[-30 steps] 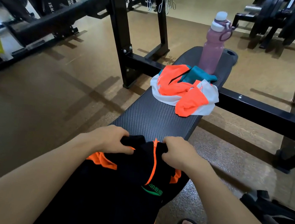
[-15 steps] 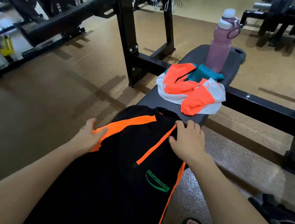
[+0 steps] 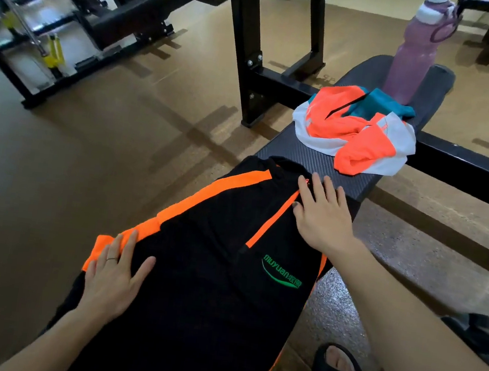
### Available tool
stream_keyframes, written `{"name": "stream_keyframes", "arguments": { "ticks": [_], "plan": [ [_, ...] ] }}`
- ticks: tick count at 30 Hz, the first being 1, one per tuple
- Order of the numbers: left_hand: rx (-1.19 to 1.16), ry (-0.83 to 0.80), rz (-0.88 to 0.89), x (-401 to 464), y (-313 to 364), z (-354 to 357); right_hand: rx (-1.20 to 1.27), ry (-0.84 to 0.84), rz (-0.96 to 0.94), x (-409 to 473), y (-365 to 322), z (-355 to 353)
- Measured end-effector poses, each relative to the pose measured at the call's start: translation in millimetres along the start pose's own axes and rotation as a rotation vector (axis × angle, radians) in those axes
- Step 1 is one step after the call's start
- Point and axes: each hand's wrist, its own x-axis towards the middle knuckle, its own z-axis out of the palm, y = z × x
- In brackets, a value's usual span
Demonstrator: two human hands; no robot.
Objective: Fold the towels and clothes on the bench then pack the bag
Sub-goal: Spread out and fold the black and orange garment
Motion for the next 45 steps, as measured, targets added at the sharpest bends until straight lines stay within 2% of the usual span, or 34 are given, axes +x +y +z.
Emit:
{"name": "stream_keyframes", "arguments": {
  "ticks": [4,8,11,13,15,17,20,22,24,27,30,32,35,37,40,45],
  "plan": [
    [-0.042,-0.021,-0.125,-14.4,-24.6,-12.6,-0.011,0.052,-0.017,6.0,-24.0,3.3],
    [-0.013,0.034,0.02,-53.4,-15.5,-10.2,-0.011,0.128,-0.019,-2.6,-55.2,-3.1],
    [-0.017,-0.004,0.04,-79.6,-23.7,6.3,0.06,-0.047,-0.096,-17.8,-85.2,5.8],
    [-0.005,0.01,0.04,-92.0,-36.0,16.2,0.004,-0.142,-0.165,-19.5,-89.0,13.5],
    [-0.06,0.07,0.022,-104.5,-46.2,19.7,-0.021,-0.112,-0.181,-10.6,-85.1,18.3],
    [-0.118,0.11,-0.022,-118.5,-58.1,23.2,-0.001,-0.075,-0.11,-3.7,-83.6,18.9],
    [-0.052,0.111,-0.041,-144.0,-84.6,34.0,-0.001,-0.005,-0.066,-15.9,-109.8,17.5],
    [-0.052,0.106,-0.049,-156.2,-96.2,39.8,0.045,-0.013,-0.138,-37.6,-138.4,16.0],
    [-0.096,0.1,-0.073,-165.2,-99.6,41.7,0.091,-0.112,-0.227,-65.4,-161.2,19.6],
    [-0.119,0.083,-0.108,-179.9,-105.2,42.2,-0.049,-0.143,-0.392,-91.8,-162.2,33.6],
    [-0.129,0.067,-0.137,-204.1,-110.0,45.6,-0.087,-0.09,-0.313,-74.2,-135.9,30.8],
    [-0.225,0.053,-0.148,-220.2,-109.6,44.5,-0.087,-0.078,-0.233,-71.0,-129.5,25.9],
    [-0.483,0.185,-0.3,-215.4,-122.7,43.7,-0.037,-0.057,-0.349,-106.7,-159.2,28.0],
    [-0.623,0.275,-0.49,-194.2,-137.5,34.9,-0.008,-0.158,-0.514,-143.9,-183.3,33.4],
    [-0.636,0.229,-0.621,-171.6,-150.1,16.6,-0.128,-0.215,-0.671,-179.0,-196.0,47.3],
    [-0.559,0.068,-0.603,-169.1,-152.8,11.4,-0.138,-0.187,-0.66,-171.2,-184.4,49.0]
  ]
}}
